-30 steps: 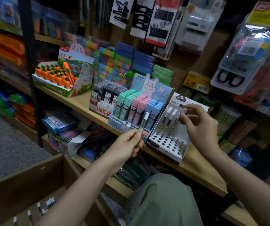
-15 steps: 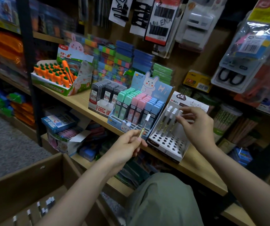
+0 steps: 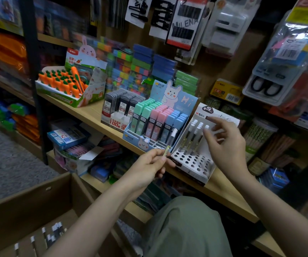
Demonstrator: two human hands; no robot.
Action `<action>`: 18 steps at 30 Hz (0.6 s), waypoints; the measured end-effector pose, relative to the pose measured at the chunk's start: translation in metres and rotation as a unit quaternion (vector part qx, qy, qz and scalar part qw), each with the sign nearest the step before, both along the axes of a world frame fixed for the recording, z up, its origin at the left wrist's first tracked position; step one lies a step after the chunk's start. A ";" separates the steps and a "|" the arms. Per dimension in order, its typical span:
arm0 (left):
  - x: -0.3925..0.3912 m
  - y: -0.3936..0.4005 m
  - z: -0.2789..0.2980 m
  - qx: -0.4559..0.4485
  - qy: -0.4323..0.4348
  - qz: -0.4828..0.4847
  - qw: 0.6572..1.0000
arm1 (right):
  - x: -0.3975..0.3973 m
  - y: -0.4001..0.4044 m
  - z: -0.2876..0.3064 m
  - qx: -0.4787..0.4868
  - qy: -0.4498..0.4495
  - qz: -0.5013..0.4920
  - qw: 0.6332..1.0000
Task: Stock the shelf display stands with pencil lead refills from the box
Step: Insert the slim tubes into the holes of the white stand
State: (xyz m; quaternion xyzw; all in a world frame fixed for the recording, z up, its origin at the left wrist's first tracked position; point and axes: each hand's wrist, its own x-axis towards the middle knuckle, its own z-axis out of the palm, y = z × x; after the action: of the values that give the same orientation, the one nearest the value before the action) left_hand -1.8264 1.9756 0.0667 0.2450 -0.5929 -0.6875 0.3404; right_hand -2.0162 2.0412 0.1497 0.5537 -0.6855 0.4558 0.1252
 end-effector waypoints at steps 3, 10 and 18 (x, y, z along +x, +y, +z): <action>-0.001 0.001 0.001 0.007 0.020 -0.020 1.000 | 0.021 -0.002 0.003 0.076 -0.061 0.102 0.990; -0.001 0.003 0.008 -0.029 -0.004 -0.038 0.999 | 0.044 -0.009 -0.010 0.082 -0.101 0.158 0.979; -0.007 0.008 -0.015 -0.476 -0.313 0.111 0.814 | 0.003 0.016 0.019 -0.011 -0.016 0.087 0.996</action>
State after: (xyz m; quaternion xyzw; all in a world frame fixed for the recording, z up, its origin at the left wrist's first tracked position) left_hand -1.8335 1.9835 0.0513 0.3185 -0.8893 -0.1631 0.2849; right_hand -2.0133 2.0574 0.1687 0.6027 -0.6314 0.4813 0.0801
